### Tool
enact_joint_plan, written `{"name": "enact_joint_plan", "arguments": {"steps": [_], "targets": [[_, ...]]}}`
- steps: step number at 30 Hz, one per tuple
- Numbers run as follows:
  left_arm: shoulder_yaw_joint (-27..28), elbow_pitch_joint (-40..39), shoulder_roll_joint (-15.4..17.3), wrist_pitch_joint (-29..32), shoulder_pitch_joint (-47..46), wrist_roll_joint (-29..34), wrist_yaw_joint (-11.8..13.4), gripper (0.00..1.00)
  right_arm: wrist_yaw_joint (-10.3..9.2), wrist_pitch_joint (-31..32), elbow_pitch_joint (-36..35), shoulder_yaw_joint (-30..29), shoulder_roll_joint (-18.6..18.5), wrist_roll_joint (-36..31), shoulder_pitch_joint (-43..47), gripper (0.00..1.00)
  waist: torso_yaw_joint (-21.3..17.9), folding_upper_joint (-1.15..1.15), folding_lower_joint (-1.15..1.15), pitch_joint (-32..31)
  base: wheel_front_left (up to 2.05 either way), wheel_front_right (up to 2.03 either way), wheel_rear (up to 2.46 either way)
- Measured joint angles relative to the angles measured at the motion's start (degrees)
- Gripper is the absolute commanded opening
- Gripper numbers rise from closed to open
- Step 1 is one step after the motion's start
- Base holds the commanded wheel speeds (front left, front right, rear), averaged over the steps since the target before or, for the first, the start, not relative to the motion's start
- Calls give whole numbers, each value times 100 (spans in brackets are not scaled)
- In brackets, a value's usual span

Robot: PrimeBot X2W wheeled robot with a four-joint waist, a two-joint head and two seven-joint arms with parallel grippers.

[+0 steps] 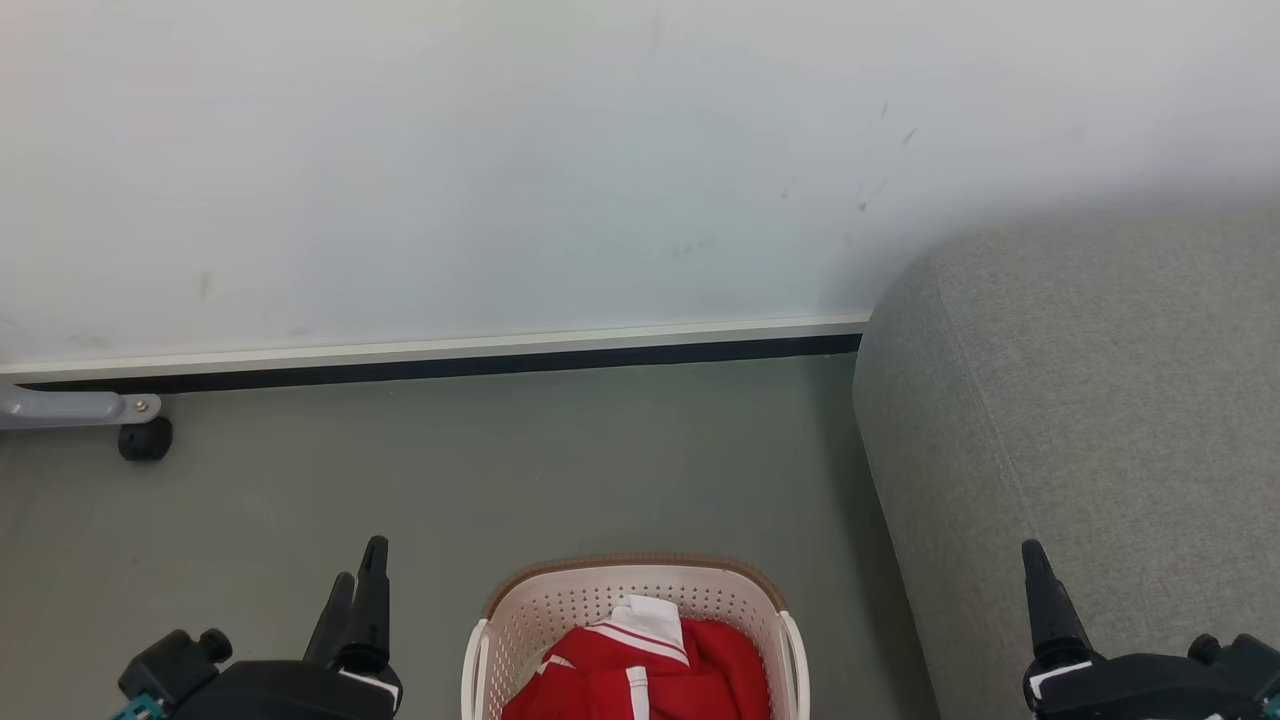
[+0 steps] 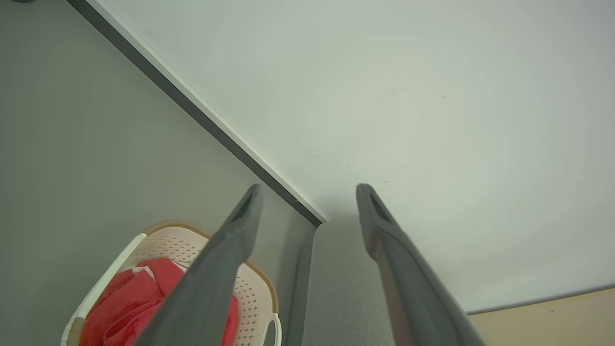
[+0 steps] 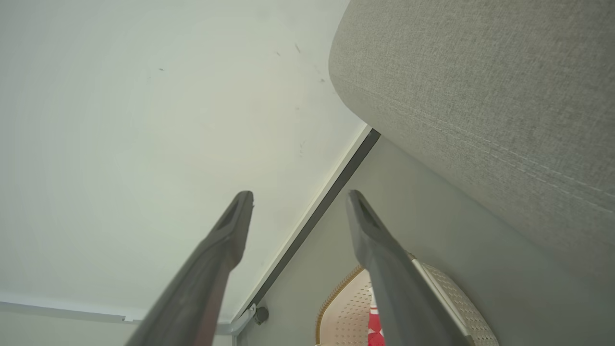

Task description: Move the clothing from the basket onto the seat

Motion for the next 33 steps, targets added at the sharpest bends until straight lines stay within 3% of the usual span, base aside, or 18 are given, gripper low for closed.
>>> {"name": "enact_joint_plan", "arguments": {"steps": [33], "targets": [[-435, -191, 278, -655, 31, 2806, 458, 100, -406, -647, -123, 842, -211, -2565, -7, 100, -29, 0, -1, -13, 0, 0, 0]]}}
